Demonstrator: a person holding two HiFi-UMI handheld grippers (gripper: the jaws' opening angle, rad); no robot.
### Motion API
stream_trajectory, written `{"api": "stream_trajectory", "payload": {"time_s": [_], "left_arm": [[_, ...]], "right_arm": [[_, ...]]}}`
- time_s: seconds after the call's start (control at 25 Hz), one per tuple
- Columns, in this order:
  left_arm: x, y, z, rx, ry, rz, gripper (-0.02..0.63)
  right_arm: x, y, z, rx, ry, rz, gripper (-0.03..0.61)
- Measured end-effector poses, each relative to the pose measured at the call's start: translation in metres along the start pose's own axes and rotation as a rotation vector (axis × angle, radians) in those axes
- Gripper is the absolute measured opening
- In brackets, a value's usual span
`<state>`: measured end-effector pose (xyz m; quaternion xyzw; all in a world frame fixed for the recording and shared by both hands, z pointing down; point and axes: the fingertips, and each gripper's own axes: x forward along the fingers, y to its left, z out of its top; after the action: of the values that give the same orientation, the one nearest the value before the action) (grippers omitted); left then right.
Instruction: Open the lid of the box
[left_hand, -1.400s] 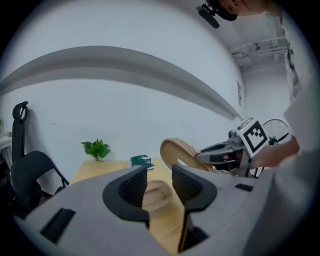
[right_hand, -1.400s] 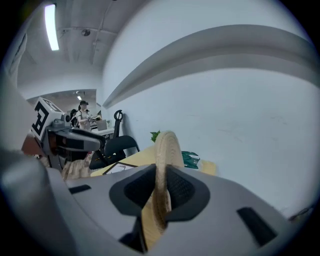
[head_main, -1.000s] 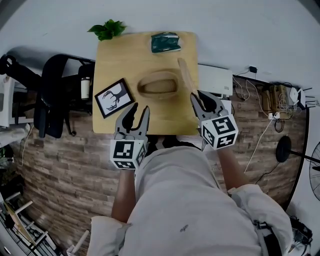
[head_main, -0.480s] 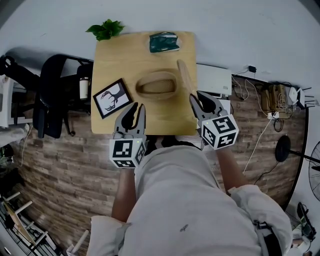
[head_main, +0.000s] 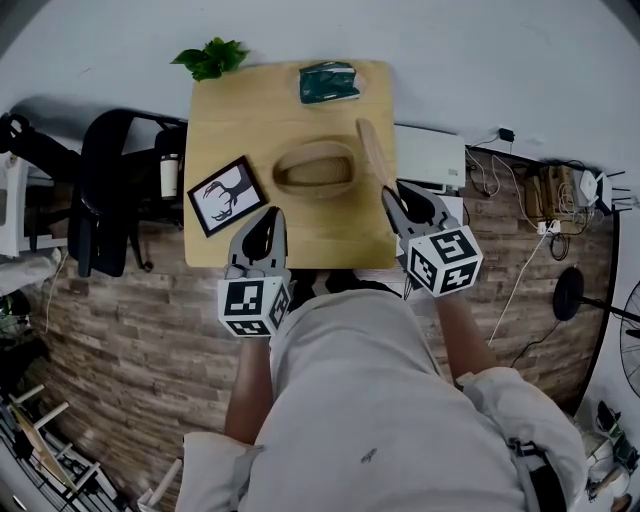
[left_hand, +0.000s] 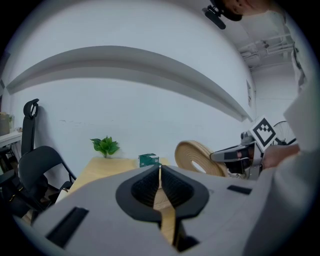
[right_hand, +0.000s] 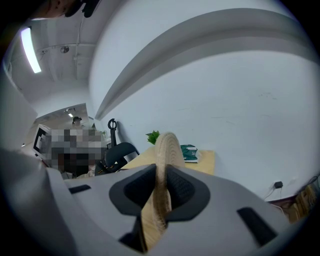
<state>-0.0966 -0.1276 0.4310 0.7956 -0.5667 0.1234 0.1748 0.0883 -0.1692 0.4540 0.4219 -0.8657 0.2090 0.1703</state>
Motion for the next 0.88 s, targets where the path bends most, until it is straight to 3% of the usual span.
{"api": "stream_trajectory", "payload": {"time_s": [0.88], "left_arm": [[0.0031, 0.0006, 0.0026, 0.003, 0.003, -0.004, 0.011]], "right_arm": [[0.0049, -0.0023, 0.0, -0.018, 0.021, 0.005, 0.063]]}}
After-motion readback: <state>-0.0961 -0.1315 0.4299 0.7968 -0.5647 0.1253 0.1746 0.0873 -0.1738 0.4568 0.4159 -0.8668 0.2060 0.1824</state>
